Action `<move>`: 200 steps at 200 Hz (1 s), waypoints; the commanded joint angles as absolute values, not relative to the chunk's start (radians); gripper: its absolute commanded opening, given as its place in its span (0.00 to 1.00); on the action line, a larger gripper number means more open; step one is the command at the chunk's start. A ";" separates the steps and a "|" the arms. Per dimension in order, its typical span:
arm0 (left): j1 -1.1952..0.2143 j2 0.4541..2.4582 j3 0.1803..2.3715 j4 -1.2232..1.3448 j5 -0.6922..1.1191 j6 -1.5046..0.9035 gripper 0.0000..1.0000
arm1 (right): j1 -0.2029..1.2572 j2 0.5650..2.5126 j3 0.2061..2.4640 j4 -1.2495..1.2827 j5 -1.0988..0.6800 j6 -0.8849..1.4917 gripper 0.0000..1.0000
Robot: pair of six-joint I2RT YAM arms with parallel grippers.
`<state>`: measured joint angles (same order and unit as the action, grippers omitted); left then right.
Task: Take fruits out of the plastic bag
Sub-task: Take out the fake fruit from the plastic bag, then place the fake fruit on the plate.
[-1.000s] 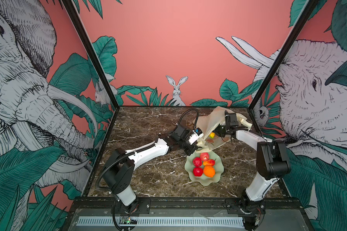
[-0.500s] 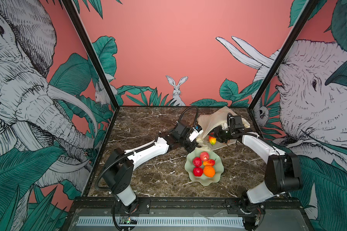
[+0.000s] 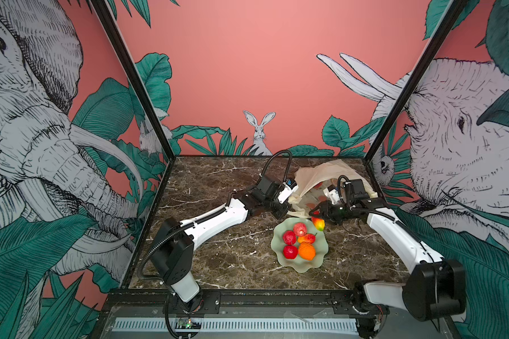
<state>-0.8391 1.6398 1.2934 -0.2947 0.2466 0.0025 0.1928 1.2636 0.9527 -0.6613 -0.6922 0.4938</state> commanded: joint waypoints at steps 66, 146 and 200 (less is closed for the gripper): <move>-0.842 1.622 1.332 -0.318 0.258 -0.018 0.00 | 0.390 1.080 0.796 -0.639 -0.629 0.432 0.35; -0.842 1.593 1.308 -0.316 0.258 -0.009 0.00 | 0.584 1.160 0.795 -0.628 -0.390 0.382 0.42; -0.842 1.574 1.295 -0.320 0.261 -0.003 0.00 | 0.689 1.265 0.851 -0.627 -0.293 0.356 0.49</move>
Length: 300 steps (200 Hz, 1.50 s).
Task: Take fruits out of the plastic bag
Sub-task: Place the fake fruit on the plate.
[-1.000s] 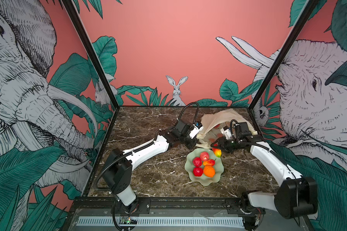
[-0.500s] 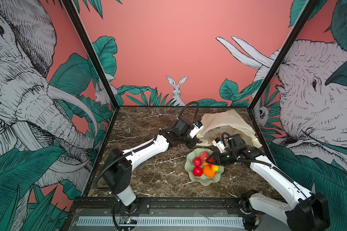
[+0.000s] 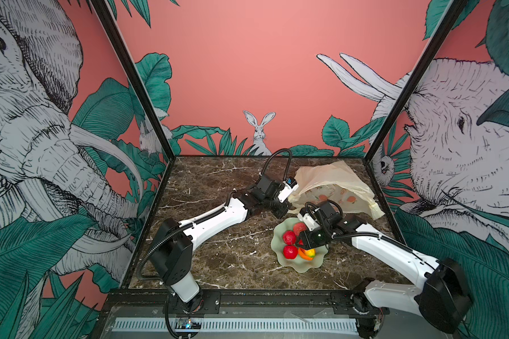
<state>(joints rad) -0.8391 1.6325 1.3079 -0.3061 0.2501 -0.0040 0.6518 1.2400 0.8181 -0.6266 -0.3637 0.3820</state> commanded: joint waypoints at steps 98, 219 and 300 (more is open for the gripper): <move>-0.842 1.558 1.295 -0.324 0.264 -0.004 0.00 | 0.720 1.223 0.868 -0.678 -0.237 0.342 0.68; -0.843 1.541 1.319 -0.351 0.353 0.041 0.00 | 0.719 0.955 0.946 -0.732 0.184 0.359 0.43; -0.862 1.549 1.329 -0.396 0.413 0.085 0.00 | 0.526 1.082 0.935 -0.511 0.262 0.145 0.38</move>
<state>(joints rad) -0.8543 1.5856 1.3079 -0.3676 0.3847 0.0608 0.5922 0.9939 0.9306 -0.6567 0.2867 0.2581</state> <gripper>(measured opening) 0.050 0.378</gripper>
